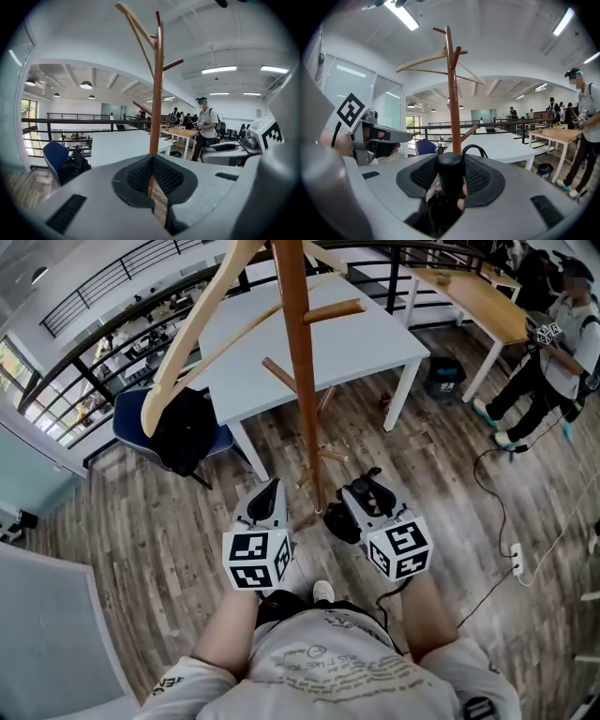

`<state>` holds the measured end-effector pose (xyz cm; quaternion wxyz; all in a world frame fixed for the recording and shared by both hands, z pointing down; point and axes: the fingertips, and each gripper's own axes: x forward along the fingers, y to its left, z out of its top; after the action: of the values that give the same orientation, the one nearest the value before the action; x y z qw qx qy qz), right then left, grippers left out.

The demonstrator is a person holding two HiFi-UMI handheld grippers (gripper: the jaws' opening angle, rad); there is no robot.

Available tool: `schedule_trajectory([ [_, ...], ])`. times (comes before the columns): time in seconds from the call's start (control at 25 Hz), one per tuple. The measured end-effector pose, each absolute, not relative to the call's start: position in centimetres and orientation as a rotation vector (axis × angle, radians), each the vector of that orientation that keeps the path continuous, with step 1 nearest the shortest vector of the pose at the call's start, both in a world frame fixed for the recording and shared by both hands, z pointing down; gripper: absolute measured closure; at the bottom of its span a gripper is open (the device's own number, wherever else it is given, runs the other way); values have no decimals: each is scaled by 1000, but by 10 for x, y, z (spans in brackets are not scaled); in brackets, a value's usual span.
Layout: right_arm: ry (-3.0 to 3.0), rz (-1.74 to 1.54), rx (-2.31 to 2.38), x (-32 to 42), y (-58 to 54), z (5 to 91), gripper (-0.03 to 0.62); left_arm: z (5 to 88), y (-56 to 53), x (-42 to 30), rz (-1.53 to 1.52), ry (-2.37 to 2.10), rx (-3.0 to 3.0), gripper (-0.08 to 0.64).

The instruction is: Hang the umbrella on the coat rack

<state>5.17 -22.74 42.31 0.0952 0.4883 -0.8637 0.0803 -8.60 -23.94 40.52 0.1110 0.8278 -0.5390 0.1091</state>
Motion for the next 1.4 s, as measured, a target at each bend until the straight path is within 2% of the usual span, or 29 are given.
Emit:
schedule_trajectory([
  [0.76,-2569,423,1311,20,-280,493,428,430,-279,-93,445,-1523,2456,557],
  [1.4,-2609,402,1282,0,-296,482,428,434,-276,-120,456,-1571,2397,557],
])
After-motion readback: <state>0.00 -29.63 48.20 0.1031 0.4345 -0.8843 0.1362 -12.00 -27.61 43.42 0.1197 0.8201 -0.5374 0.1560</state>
